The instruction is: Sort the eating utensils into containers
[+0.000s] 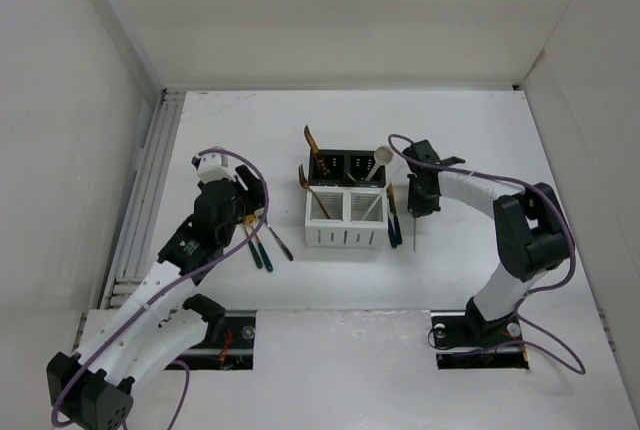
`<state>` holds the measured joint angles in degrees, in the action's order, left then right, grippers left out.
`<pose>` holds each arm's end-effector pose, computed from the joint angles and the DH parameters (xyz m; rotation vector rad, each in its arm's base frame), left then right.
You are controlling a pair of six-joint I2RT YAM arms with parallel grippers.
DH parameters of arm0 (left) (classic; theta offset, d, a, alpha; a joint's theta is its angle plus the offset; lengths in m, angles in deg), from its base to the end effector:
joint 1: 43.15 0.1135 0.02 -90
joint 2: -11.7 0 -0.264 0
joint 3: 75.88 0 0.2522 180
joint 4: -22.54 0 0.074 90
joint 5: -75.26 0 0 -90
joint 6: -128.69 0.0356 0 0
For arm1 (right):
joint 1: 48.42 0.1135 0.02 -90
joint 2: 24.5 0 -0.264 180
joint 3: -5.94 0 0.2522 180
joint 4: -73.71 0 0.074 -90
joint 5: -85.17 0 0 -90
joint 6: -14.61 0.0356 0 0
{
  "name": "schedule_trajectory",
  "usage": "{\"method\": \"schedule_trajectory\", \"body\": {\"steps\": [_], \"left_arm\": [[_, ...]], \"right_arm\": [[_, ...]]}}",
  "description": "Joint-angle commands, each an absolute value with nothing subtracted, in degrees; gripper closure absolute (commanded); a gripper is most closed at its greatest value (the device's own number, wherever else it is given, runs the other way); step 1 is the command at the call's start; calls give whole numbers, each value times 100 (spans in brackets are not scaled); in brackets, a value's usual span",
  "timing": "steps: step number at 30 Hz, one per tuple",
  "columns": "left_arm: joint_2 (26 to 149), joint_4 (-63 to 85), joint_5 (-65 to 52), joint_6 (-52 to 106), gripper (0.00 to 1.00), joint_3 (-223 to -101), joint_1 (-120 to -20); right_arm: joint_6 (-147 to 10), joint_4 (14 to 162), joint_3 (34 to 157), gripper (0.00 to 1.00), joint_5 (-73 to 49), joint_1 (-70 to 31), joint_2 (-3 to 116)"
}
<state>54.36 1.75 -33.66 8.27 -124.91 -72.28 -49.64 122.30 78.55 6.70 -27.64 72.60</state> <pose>0.1635 -0.0779 0.2936 -0.2549 1.8124 -0.4364 0.2959 0.1047 0.1668 0.1629 2.7860 -0.0949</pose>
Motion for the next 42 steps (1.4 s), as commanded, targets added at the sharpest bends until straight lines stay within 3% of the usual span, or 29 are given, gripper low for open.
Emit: {"method": "schedule_trajectory", "body": {"steps": [1,12,16,19,21,27,33,42], "left_arm": [[5222,324,-3531,889,43,-12471,-7207],[5275,429,-3478,1003,43,-12533,-7154],[5327,544,-3478,1143,43,-12533,-7154],[5380,491,-3478,1206,43,-12533,-7154],[5450,491,-3408,1328,43,-12586,-7101],[5740,95,-3215,1206,43,-12753,-7049],[5872,-10,-3144,1258,43,-12753,-7049],[5925,-142,-3337,1206,43,-12691,-6926]], "right_arm": [[-4738,12131,7534,100,703,-3004,6912],[-4534,12632,8253,100,3375,-2943,4408],[-5516,11545,8202,100,3762,-2172,2949],[-5790,10174,7605,100,3245,-1442,2141],[-5790,9338,7193,100,2551,-941,2068],[-6809,6818,6339,100,1953,298,2506],[-7179,6207,6101,100,1345,300,3148],[-6757,6207,5415,100,1591,300,2604]]}}
